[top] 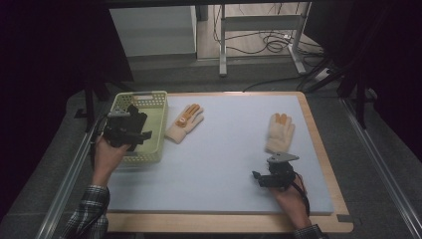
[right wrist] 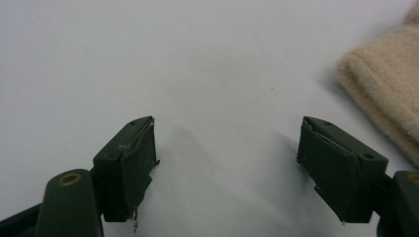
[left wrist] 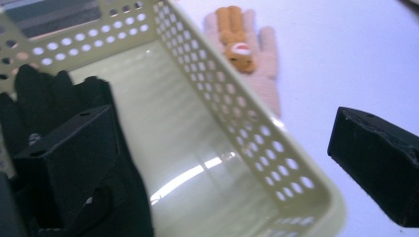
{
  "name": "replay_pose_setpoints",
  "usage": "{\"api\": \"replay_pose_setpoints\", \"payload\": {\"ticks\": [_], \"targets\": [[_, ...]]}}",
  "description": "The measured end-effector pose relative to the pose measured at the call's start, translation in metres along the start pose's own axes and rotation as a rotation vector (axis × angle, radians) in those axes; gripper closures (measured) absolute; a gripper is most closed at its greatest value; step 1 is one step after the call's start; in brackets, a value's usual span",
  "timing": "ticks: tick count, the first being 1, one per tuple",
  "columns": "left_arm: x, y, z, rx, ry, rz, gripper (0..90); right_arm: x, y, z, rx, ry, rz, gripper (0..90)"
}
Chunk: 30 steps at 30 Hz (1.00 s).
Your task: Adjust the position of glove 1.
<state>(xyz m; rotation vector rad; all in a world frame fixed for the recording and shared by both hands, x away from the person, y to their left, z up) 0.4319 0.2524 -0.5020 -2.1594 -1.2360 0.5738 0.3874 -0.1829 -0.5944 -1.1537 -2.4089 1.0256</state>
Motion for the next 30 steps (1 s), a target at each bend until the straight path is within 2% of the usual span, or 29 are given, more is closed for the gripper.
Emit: {"api": "replay_pose_setpoints", "payload": {"ticks": [6,16,20,26,29,30], "targets": [[-0.031,-0.002,0.003,-0.022,0.065,0.038,0.0,0.0,0.0,0.0,0.001,0.003,0.001,22.4],[-0.091,-0.002,0.012,-0.066,0.148,0.129,0.0,0.0,0.0,0.0,0.001,0.003,0.002,22.1],[-0.113,0.004,0.023,-0.07,0.184,0.157,0.0,0.0,0.0,0.0,0.001,0.003,0.002,22.1],[-0.14,0.018,0.047,-0.064,0.211,0.199,0.1,0.0,0.0,0.0,0.001,0.003,0.002,22.1],[-0.147,0.031,0.062,-0.036,0.226,0.198,0.1,0.0,0.0,0.0,0.0,0.002,0.002,22.1],[-0.147,0.031,0.062,-0.036,0.226,0.198,0.0,0.0,0.0,0.0,0.0,0.002,0.002,22.1]]}}
Point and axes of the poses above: each handheld gripper's, and its own axes: y roughly forward along the jaws, z roughly out of its underside, x roughly to its left, the point moved 9 cm from there along y, roughly forward along the jaws, and after that the axes turned 2 degrees about x, right-handed, at the moved point
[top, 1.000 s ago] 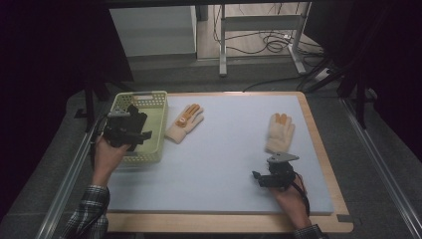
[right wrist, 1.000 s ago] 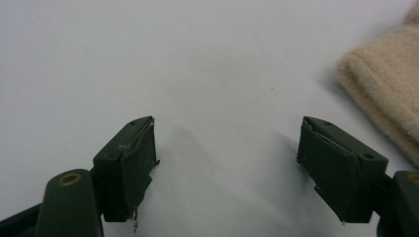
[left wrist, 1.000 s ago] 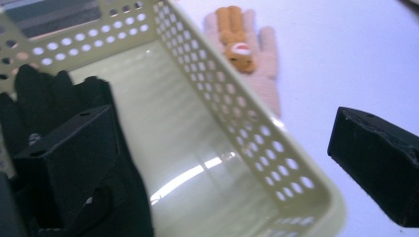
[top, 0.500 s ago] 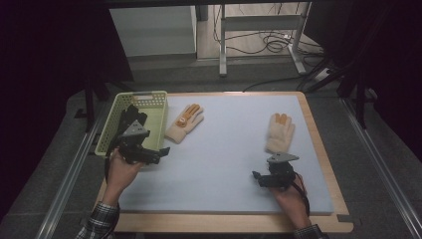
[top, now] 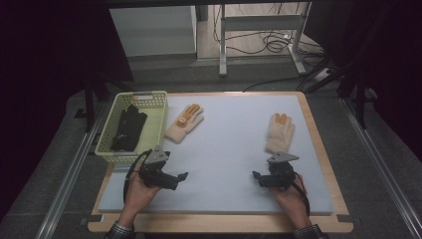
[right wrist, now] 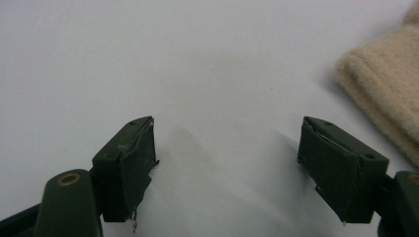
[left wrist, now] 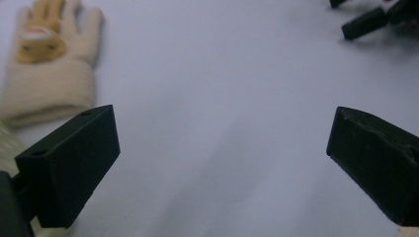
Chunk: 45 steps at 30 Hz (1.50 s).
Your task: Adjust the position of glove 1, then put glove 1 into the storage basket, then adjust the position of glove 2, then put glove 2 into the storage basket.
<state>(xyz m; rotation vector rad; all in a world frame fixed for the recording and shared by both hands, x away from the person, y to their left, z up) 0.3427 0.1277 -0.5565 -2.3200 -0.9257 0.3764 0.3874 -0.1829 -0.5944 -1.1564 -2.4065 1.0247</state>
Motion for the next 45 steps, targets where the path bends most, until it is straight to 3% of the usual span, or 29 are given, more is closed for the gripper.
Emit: {"api": "replay_pose_setpoints", "payload": {"ticks": [1,3,8,9,14,20,25,45], "targets": [[-0.001,0.011,0.012,0.026,-0.009,-0.004,0.0,0.0,0.0,0.0,0.0,0.002,0.0,22.1],[0.0,0.018,0.02,0.042,-0.023,-0.005,0.0,0.0,0.0,0.0,0.001,0.001,0.0,22.1],[0.006,0.028,0.039,0.089,-0.042,-0.025,0.0,0.0,0.0,0.0,0.003,-0.002,0.0,22.0],[0.009,0.031,0.047,0.126,-0.042,-0.038,0.0,0.0,0.0,0.0,0.002,0.001,-0.001,21.9],[0.01,0.034,0.049,0.154,-0.044,-0.051,0.6,0.0,0.0,0.0,0.003,-0.003,0.0,21.4],[0.01,0.034,0.049,0.154,-0.048,-0.048,0.4,0.0,0.0,0.0,0.0,0.003,-0.008,21.9],[0.01,0.034,0.049,0.152,-0.047,-0.049,0.5,-0.003,-0.005,-0.001,-0.021,0.034,-0.035,25.2],[0.01,0.034,0.049,0.15,-0.048,-0.052,0.8,-0.037,-0.029,-0.025,-0.019,0.053,0.009,34.4]]}}
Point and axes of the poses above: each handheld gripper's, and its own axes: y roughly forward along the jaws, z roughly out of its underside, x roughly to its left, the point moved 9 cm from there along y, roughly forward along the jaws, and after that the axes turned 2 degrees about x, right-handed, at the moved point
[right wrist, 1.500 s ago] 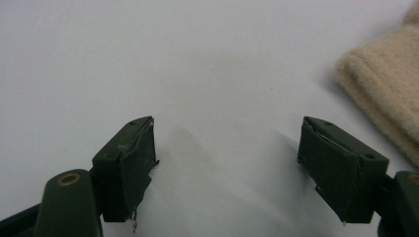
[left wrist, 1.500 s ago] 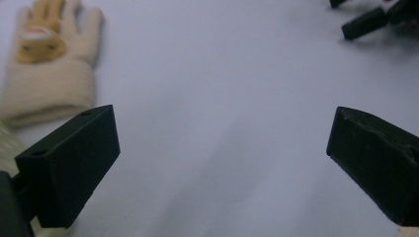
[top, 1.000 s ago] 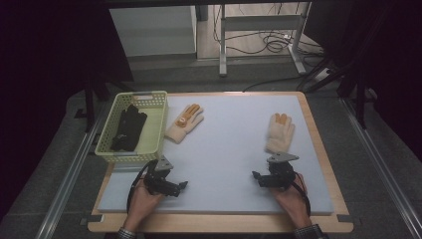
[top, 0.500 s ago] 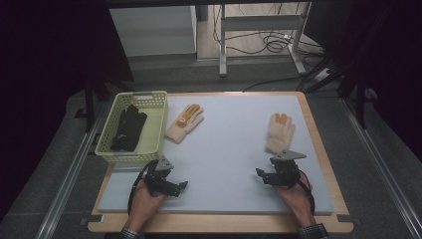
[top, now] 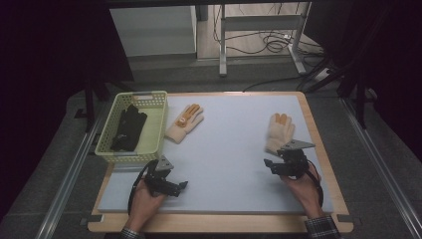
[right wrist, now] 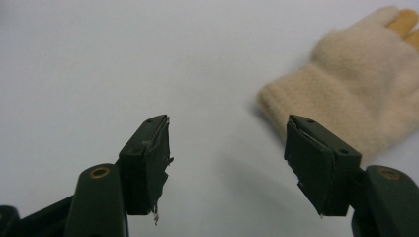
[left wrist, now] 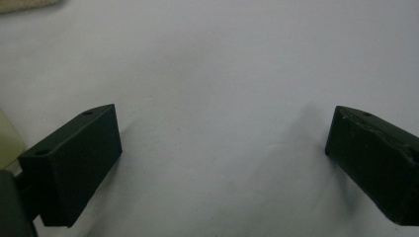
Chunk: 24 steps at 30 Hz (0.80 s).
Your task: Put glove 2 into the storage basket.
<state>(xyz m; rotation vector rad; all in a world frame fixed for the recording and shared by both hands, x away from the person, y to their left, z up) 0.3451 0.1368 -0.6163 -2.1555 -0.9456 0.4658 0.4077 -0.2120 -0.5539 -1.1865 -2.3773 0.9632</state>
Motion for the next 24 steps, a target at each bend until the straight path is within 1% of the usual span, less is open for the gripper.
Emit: {"api": "replay_pose_setpoints", "payload": {"ticks": [10,11,12,15,17,18,19,20,21,22,23,24], "targets": [[0.0,0.0,0.0,0.0,0.0,0.0,0.8,-0.022,0.008,-0.019,-0.001,0.004,0.041,35.1],[0.0,0.0,0.0,0.0,0.0,0.0,0.9,-0.028,0.01,-0.022,0.002,0.005,0.05,35.7],[0.0,0.0,0.0,0.0,0.0,0.0,0.8,-0.029,0.01,-0.022,0.004,0.007,0.051,36.0],[0.0,0.0,0.0,-0.001,0.0,0.0,0.8,-0.041,0.015,-0.026,0.012,-0.008,0.078,39.0],[0.0,0.0,0.0,-0.001,0.0,0.0,0.8,-0.047,0.017,-0.027,0.016,-0.01,0.092,41.0],[0.0,0.0,0.0,-0.001,0.0,0.0,0.8,-0.047,0.017,-0.027,0.016,-0.01,0.092,41.0],[0.0,0.0,0.0,-0.001,0.0,0.0,0.8,-0.05,0.019,-0.028,0.016,-0.008,0.098,41.6],[0.0,0.0,0.0,0.0,0.0,0.0,0.8,-0.059,0.022,-0.031,0.023,-0.002,0.117,43.0],[0.0,0.0,0.0,0.0,0.0,0.0,0.8,-0.059,0.022,-0.031,0.023,-0.002,0.117,43.0],[0.0,0.0,0.0,-0.001,0.0,0.0,0.8,-0.067,0.027,-0.033,0.03,0.001,0.132,43.5],[0.0,0.0,0.0,-0.001,0.0,0.001,0.8,-0.067,0.027,-0.033,0.03,0.001,0.132,43.5],[0.0,0.0,0.0,-0.001,0.0,0.001,0.8,-0.074,0.032,-0.034,0.035,0.001,0.139,43.5]]}}
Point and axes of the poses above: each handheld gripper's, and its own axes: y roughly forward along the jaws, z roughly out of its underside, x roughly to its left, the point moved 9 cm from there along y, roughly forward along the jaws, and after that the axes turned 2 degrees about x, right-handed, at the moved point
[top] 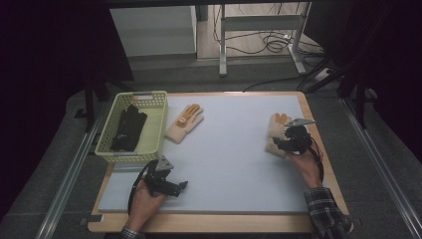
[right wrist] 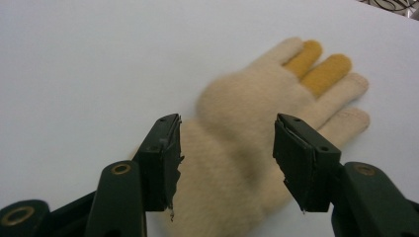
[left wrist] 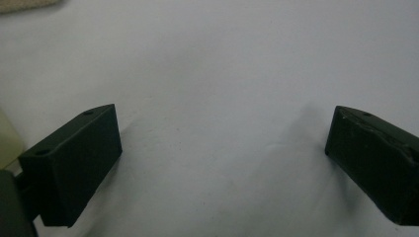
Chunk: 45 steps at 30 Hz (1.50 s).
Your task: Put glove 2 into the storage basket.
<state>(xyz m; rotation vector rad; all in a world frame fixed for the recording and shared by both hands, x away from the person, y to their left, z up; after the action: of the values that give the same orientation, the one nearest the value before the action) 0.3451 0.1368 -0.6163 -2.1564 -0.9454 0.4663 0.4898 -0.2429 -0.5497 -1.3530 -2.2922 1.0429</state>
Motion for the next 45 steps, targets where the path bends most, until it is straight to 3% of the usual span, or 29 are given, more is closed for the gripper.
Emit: {"api": "replay_pose_setpoints", "payload": {"ticks": [3,8,12,15,16,17,24,26,28,29,32,38,39,45], "targets": [[0.0,0.0,0.0,0.0,-0.001,0.001,0.8,-0.006,0.006,0.0,0.014,0.005,0.005,42.7],[0.0,0.0,0.0,0.0,-0.001,0.001,0.8,-0.015,0.025,-0.001,0.026,0.031,-0.02,31.4],[0.0,0.0,0.0,0.001,0.002,0.001,0.8,-0.016,0.036,0.0,0.052,0.018,-0.023,27.7],[0.0,0.0,0.0,0.001,0.002,0.001,0.9,-0.02,0.042,0.001,0.063,0.043,-0.031,27.6],[0.0,0.0,0.0,0.002,0.001,0.001,0.8,-0.02,0.043,0.002,0.063,0.052,-0.039,31.6],[0.0,0.0,0.0,0.001,0.001,0.001,0.8,-0.017,0.044,0.003,0.057,0.083,-0.088,41.9],[0.0,0.0,0.0,0.001,0.001,0.001,0.9,-0.015,0.039,0.005,0.061,0.102,-0.08,61.2],[0.0,0.0,0.0,0.001,0.001,0.001,0.8,-0.015,0.038,0.005,0.05,0.117,-0.093,64.9],[0.0,0.0,0.0,0.001,0.001,0.001,0.9,-0.016,0.034,0.005,0.04,0.116,-0.101,76.2],[0.0,0.0,0.0,0.001,0.001,0.001,0.9,-0.017,0.027,0.002,0.007,0.129,-0.106,79.7],[0.0,0.0,0.0,-0.001,-0.001,0.001,0.8,-0.016,0.017,-0.003,-0.006,0.122,-0.088,80.6],[0.0,0.0,0.0,0.0,-0.001,0.001,0.8,0.004,-0.001,-0.014,-0.034,0.068,-0.122,83.6],[0.0,0.0,0.0,-0.001,-0.001,0.001,0.9,0.02,-0.008,-0.019,-0.043,0.043,-0.149,83.7],[0.0,0.0,0.0,0.0,0.0,0.0,0.9,0.067,-0.025,-0.029,-0.05,-0.034,-0.223,83.7]]}}
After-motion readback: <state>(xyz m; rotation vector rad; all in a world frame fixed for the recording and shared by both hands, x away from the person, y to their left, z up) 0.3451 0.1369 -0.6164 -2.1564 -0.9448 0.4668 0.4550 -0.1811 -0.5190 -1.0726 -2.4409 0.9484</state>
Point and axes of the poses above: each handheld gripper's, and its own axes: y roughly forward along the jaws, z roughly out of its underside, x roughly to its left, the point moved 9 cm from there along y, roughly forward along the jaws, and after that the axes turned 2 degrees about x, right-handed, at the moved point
